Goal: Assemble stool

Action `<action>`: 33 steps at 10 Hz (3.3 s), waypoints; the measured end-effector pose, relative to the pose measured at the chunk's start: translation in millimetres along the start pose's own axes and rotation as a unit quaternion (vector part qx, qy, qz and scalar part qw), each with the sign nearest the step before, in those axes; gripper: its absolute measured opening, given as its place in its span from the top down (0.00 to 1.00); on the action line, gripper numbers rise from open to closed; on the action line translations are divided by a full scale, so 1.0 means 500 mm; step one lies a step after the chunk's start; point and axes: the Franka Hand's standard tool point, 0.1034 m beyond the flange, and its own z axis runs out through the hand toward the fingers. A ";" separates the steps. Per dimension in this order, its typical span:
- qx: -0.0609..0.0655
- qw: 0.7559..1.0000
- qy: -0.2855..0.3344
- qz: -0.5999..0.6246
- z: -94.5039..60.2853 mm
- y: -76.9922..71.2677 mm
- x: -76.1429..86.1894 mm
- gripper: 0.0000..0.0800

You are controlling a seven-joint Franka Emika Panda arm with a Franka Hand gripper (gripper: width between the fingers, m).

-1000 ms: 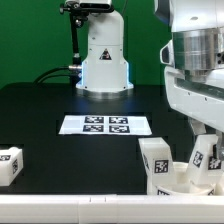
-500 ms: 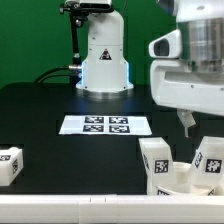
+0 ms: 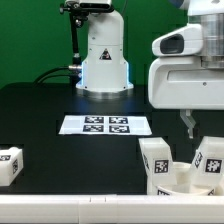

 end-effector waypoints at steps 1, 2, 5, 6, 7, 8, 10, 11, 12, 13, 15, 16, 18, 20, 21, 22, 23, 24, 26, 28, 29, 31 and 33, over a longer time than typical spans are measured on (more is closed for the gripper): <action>-0.002 0.996 -0.003 -0.084 0.001 0.003 -0.001 0.19; -0.013 0.986 -0.003 -0.166 0.000 0.007 0.001 0.19; -0.025 0.967 0.019 -0.252 -0.001 0.016 0.004 0.19; -0.037 0.947 0.020 -0.318 -0.003 0.018 0.007 0.19; -0.069 0.891 0.031 -0.447 -0.009 0.013 0.020 0.19; -0.087 0.853 0.014 -0.514 -0.004 0.012 0.014 0.19; -0.103 0.803 -0.021 -0.586 0.016 0.015 0.009 0.19; -0.105 0.777 -0.029 -0.619 0.026 0.016 0.009 0.19; -0.104 0.763 -0.033 -0.637 0.030 0.019 0.009 0.19; -0.104 0.758 -0.034 -0.643 0.029 0.022 0.010 0.19; -0.104 0.760 -0.034 -0.640 0.031 0.023 0.010 0.41; -0.104 0.764 -0.033 -0.636 0.031 0.024 0.010 0.41; -0.104 0.792 -0.029 -0.601 0.031 0.024 0.010 0.58; -0.105 0.843 -0.020 -0.527 0.031 0.024 0.011 0.58; -0.097 0.892 -0.019 -0.442 0.030 0.029 0.018 0.58; -0.087 0.939 -0.029 -0.332 0.030 0.024 0.022 0.58; -0.084 0.964 -0.048 -0.249 0.030 0.021 0.028 0.58; -0.086 0.971 -0.048 -0.219 0.030 0.023 0.032 0.58; -0.089 0.981 -0.043 -0.166 0.031 0.024 0.032 0.58; -0.090 0.992 -0.034 -0.084 0.030 0.027 0.033 0.58; -0.081 0.997 -0.018 0.001 0.028 0.034 0.035 0.58; -0.053 0.985 0.004 0.162 0.035 0.052 0.033 0.58; -0.055 0.979 0.003 0.194 0.036 0.048 0.029 0.58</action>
Offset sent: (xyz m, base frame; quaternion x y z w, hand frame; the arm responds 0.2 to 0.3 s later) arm 0.0000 0.0000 0.0000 0.0000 0.0000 -0.1296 0.9916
